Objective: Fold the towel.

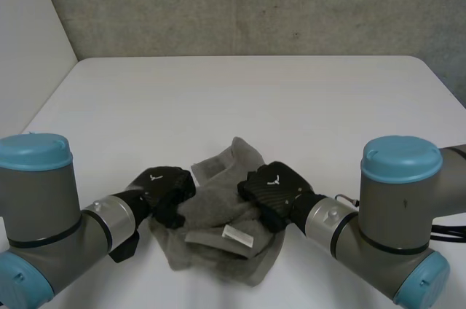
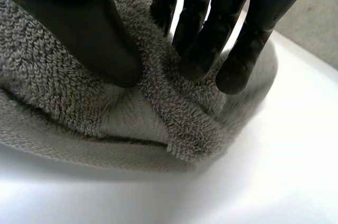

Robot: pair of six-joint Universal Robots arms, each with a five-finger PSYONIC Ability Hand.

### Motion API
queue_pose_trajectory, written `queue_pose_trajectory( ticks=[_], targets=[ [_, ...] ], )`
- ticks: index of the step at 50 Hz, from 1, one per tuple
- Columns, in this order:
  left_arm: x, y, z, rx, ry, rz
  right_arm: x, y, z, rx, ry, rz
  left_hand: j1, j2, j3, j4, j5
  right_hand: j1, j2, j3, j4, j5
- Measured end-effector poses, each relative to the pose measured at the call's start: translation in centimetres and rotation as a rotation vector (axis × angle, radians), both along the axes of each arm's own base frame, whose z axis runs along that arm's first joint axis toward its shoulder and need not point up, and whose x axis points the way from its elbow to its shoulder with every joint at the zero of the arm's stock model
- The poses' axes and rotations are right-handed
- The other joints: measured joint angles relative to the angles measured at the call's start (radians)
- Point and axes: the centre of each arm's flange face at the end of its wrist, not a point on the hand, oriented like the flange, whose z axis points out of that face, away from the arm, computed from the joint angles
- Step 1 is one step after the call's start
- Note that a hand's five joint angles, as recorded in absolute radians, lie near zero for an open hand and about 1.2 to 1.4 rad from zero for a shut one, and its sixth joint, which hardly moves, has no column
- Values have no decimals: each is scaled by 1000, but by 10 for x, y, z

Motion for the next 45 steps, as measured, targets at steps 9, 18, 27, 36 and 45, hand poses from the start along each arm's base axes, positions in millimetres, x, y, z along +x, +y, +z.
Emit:
queue_pose_trajectory(
  ticks=[9, 18, 27, 36, 45],
  targets=[
    [-6, -27, 35, -79, 14, 11, 11, -28, 63, -239, -100, -19, 38, 21, 33, 70, 24, 12, 0, 0, 1, 0],
    [13, -96, 146, -434, 135, 175, 11, -64, 201, -731, -449, -234, 40, 58, 87, 80, 45, 82, 91, 5, 4, 67],
    [30, -92, 202, -525, 346, 280, 7, -44, 198, -637, -501, -107, 43, 67, 96, 85, 46, 82, 91, 6, 5, 69],
    [29, -72, 140, -348, 338, 239, 2, -21, 112, -235, -209, 43, 44, 70, 100, 85, 46, 82, 91, 8, 6, 69],
    [31, -47, 73, -144, 281, 159, -26, -22, 73, -169, -13, 10, 44, 70, 100, 85, 46, -482, -467, -547, -542, -502]
  ],
)
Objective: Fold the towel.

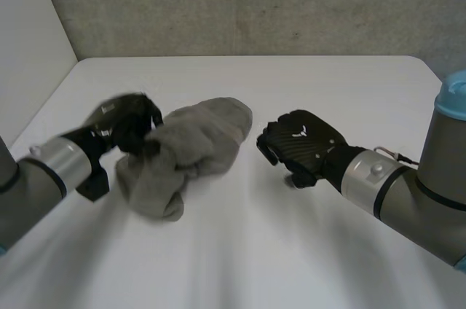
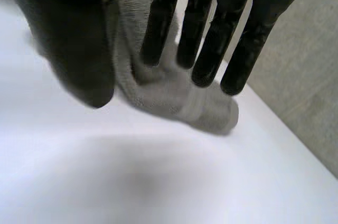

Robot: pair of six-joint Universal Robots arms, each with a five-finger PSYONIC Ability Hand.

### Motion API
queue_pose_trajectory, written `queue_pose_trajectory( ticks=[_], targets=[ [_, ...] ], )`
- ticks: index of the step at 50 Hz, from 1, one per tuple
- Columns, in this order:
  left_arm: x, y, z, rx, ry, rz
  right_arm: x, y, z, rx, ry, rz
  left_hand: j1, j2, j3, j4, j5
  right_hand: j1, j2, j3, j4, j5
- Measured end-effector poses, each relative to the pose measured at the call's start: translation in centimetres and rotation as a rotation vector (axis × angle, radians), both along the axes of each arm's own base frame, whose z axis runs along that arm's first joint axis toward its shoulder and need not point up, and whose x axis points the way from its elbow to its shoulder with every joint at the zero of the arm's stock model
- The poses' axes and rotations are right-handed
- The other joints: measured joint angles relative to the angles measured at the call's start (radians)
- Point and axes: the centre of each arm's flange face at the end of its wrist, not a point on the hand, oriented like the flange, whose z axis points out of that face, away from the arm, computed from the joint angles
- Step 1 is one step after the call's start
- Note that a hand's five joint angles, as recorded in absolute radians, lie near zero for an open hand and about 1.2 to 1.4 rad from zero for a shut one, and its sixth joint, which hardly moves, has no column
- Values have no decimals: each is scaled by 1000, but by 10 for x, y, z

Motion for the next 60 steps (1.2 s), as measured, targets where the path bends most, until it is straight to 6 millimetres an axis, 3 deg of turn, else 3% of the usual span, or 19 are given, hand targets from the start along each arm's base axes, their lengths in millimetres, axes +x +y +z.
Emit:
queue_pose_trajectory(
  ticks=[7, 14, 18, 24, 30, 33, 35, 38, 40, 46, 53, 60],
  targets=[
    [5, 9, -30, 61, -80, -24, -6, 3, -13, 16, 30, -35, 0, 0, 0, 0, 0, -310, -293, -306, -309, -339],
    [-1, 14, -29, 29, -125, -67, -10, -3, -22, -16, 30, -112, 1, 0, 0, 0, 3, -427, -404, -424, -442, -478],
    [-14, 25, -23, 1, -118, -143, -15, -13, -24, -38, 14, -193, 2, 0, 0, 0, 5, -482, -444, -471, -485, -525],
    [-41, 65, -11, -24, -85, -337, -28, -30, -24, -43, -13, -306, 3, 5, 5, 0, 5, -495, -445, -495, -488, -529],
    [-48, 106, -22, 48, -86, -466, -35, -38, -23, -42, -20, -345, 3, 5, 5, 0, 5, -508, -446, -500, -502, -535],
    [-48, 120, -33, 93, -103, -499, -37, -39, -22, -44, -20, -349, -195, -265, -239, -265, -198, -515, -468, -512, -502, -535],
    [-46, 125, -40, 115, -119, -508, -37, -40, -22, -46, -20, -348, -550, -621, -591, -636, -575, -527, -502, -524, -514, -544],
    [-44, 124, -45, 129, -138, -504, -36, -40, -21, -48, -21, -345, -926, -978, -955, -1005, -947, -537, -517, -535, -522, -545],
    [-41, 120, -46, 134, -148, -489, -35, -39, -20, -50, -22, -341, -1001, -1054, -1040, -1084, -1033, -542, -517, -537, -523, -545],
    [-23, 94, -43, 141, -156, -385, -30, -39, -15, -66, -33, -313, -1006, -1072, -1060, -1094, -1041, -544, -517, -539, -524, -545],
    [6, 60, -24, 91, -136, -229, -17, -42, 2, -66, -57, -216, -1006, -1074, -1068, -1097, -1041, -478, -483, -487, -491, -471],
    [23, 45, -19, 75, -128, -150, 7, -41, 11, 11, -45, -85, -1011, -1076, -1069, -1097, -1041, -433, -459, -438, -438, -417]
  ],
)
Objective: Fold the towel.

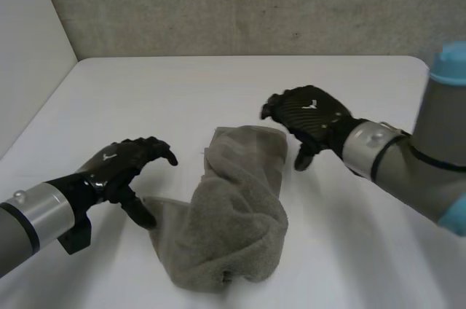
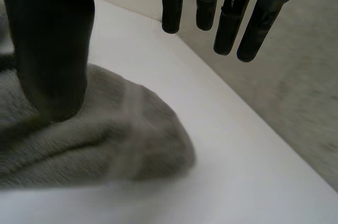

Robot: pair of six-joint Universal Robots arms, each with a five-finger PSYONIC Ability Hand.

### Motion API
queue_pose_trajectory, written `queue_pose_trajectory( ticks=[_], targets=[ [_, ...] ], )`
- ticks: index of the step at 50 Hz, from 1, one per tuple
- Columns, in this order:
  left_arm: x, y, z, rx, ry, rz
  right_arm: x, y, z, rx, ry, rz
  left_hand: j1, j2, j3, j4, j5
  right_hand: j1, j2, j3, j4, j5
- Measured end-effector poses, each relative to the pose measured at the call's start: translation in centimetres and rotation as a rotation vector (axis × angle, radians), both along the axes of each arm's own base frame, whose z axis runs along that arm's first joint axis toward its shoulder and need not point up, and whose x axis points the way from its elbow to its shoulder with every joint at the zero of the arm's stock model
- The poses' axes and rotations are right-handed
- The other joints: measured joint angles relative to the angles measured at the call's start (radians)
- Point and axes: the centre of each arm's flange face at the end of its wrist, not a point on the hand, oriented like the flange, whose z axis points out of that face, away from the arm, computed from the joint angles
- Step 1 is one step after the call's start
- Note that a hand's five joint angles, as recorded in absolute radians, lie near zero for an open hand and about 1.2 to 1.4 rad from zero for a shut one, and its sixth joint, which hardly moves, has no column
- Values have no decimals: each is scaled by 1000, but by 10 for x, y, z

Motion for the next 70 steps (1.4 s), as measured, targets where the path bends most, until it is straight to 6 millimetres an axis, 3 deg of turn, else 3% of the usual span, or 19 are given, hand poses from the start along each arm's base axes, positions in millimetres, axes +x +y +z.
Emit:
queue_pose_trajectory(
  ticks=[9, 17, 29, 36, 38, 40, 42, 44, 46, 49, 53, 55, 57, 58, 62, 64, 66, 68, 70],
  targets=[
    [4, -3, -11, 47, -4, 20, 44, -5, -2, -30, 50, 119, 0, 0, 0, 0, 0, 30, 45, 36, 39, 33],
    [2, 3, -32, 131, -12, 7, 70, -15, -27, -82, 118, 162, 0, 0, 0, 0, 0, 32, 47, 37, 39, 37],
    [-5, 3, -59, 196, -29, -14, 82, -17, -80, -132, 314, 269, 0, 0, 0, 0, 0, 30, 47, 35, 37, 13],
    [-7, -1, -65, 200, -35, -18, 82, -18, -91, -174, 380, 305, 30, 23, 20, 20, 55, 90, 105, 89, 91, 77],
    [-7, -2, -65, 197, -39, -16, 83, -18, -91, -179, 382, 307, 178, 167, 160, 162, 201, 226, 253, 231, 232, 221],
    [-8, -3, -64, 192, -44, -14, 83, -19, -90, -184, 381, 306, 352, 344, 334, 338, 372, 542, 588, 550, 547, 508],
    [-9, -4, -63, 184, -52, -9, 83, -19, -88, -188, 376, 303, 685, 698, 661, 669, 695, 897, 936, 886, 880, 868],
    [-10, -4, -62, 177, -59, -5, 84, -19, -86, -189, 371, 298, 944, 959, 944, 937, 953, 972, 1016, 981, 973, 964],
    [-11, -5, -60, 163, -69, 2, 85, -19, -83, -189, 359, 287, 1041, 1081, 1070, 1082, 1064, 977, 1016, 988, 982, 970],
    [-12, -9, -55, 135, -77, 11, 87, -22, -75, -190, 331, 264, 1041, 1083, 1071, 1087, 1065, 983, 1016, 988, 982, 970],
    [-15, -29, -38, 46, -78, 43, 93, -36, -47, -234, 232, 169, 1043, 1083, 1072, 1087, 1065, 984, 1016, 988, 984, 970],
    [-15, -43, -25, -11, -74, 72, 95, -48, -26, -277, 162, 89, 1044, 1083, 1072, 1087, 1066, 984, 1016, 989, 984, 970],
    [-14, -63, -5, -88, -62, 122, 92, -66, 13, -348, 35, -56, 1044, 1084, 1073, 1087, 1066, 984, 1016, 989, 984, 970],
    [-14, -69, 3, -115, -54, 141, 91, -70, 23, -365, -1, -92, 1044, 1084, 1073, 1087, 1067, 984, 1016, 989, 984, 970],
    [-10, -93, 51, -239, 14, 240, 73, -87, 88, -451, -246, -297, 1044, 1085, 1073, 1087, 1071, 984, 1016, 991, 984, 970],
    [-8, -96, 74, -281, 62, 275, 65, -88, 100, -456, -299, -330, 1044, 1085, 1073, 1087, 1071, 984, 1016, 991, 984, 971],
    [-5, -95, 90, -302, 103, 294, 61, -87, 100, -438, -302, -327, 1045, 1085, 1073, 1088, 1075, 926, 956, 931, 923, 904],
    [-4, -89, 99, -307, 134, 303, 60, -85, 91, -400, -270, -302, 1045, 1085, 1073, 1091, 1075, 657, 680, 663, 655, 650],
    [-1, -79, 101, -291, 157, 305, 60, -78, 67, -322, -192, -251, 1045, 1086, 1073, 1091, 1075, 261, 276, 272, 266, 221]
  ],
)
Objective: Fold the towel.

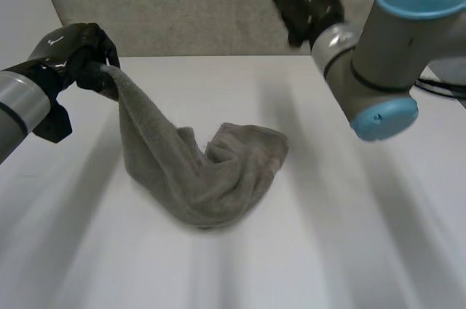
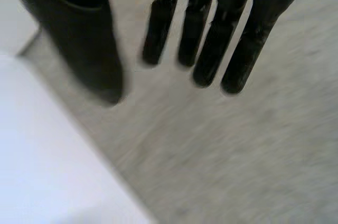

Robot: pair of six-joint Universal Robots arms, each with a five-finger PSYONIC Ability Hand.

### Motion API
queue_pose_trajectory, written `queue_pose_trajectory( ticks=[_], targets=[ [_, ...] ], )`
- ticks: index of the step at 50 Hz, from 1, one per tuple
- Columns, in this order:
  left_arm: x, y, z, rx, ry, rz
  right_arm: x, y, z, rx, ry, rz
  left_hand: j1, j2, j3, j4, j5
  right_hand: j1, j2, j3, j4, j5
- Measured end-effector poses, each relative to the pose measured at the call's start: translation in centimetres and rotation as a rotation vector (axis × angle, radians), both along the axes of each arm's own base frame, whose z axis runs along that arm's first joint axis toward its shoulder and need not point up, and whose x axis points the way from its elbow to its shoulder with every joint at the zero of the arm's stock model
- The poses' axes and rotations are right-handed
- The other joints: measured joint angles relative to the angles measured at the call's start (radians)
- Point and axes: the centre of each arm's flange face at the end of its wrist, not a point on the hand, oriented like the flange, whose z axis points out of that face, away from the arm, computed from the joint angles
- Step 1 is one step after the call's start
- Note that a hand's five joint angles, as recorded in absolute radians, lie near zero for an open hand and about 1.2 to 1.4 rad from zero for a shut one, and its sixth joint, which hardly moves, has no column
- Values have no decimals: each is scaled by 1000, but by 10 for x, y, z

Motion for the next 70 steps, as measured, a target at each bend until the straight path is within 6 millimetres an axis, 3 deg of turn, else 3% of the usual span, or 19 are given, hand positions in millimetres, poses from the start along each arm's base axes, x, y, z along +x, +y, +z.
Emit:
queue_pose_trajectory(
  ticks=[3, 7, 12, 21, 24, 26, 32, 44, 51, 56, 61, 62, 66, 68, 70],
  targets=[
    [2, 13, -11, 38, 3, -15, 0, 9, -32, 105, 92, 53, 0, 0, 0, 0, 0, -243, -239, -253, -252, -258],
    [7, 30, -40, 105, -30, -41, -1, 20, -75, 226, 194, 102, 1, 2, 2, 1, 0, -255, -244, -266, -271, -282],
    [20, 39, -73, 159, -96, -35, 0, 25, -111, 303, 259, 124, 1, 4, 4, 1, 0, -254, -243, -266, -271, -277],
    [44, 35, -102, 201, -142, 31, 5, 24, -152, 343, 337, 137, 3, 4, 4, 1, 0, -253, -242, -265, -269, -258],
    [46, 33, -105, 206, -142, 39, 6, 25, -159, 342, 358, 141, 3, 4, 4, 1, 0, -202, -191, -211, -207, -171],
    [47, 31, -107, 207, -141, 43, 7, 25, -164, 342, 375, 144, 3, 4, 4, 1, 0, 10, 31, 4, 11, 43],
    [47, 30, -108, 206, -139, 43, 7, 26, -169, 353, 394, 150, 3, 4, 4, 5, 0, 671, 688, 655, 654, 682],
    [46, 31, -109, 207, -138, 39, -6, 32, -157, 422, 425, 143, 3, 4, 4, 5, 0, 712, 718, 717, 718, 734],
    [45, 33, -108, 209, -136, 35, -40, 42, -138, 456, 472, 112, 3, 4, 4, 5, 0, 712, 718, 717, 718, 734],
    [43, 36, -108, 208, -133, 16, -78, 65, -126, 474, 595, 113, 3, 4, 4, 5, 0, 712, 718, 719, 718, 734],
    [39, 39, -109, 210, -125, -26, -114, 102, -120, 520, 751, 173, 3, 4, 4, 5, 0, 710, 716, 717, 716, 732],
    [39, 40, -109, 211, -124, -31, -116, 105, -119, 525, 760, 181, 3, 4, 4, 5, 0, 655, 661, 663, 658, 687],
    [35, 43, -111, 216, -121, -56, -123, 119, -114, 543, 762, 222, 3, 5, 4, 5, 0, -26, -30, -20, -5, -13],
    [34, 44, -112, 220, -121, -63, -122, 120, -109, 541, 718, 226, 3, 5, 4, 5, 0, -185, -176, -195, -193, -193],
    [33, 45, -113, 224, -121, -67, -118, 115, -102, 531, 640, 204, 3, 5, 4, 5, 0, -205, -194, -224, -225, -234]
  ],
)
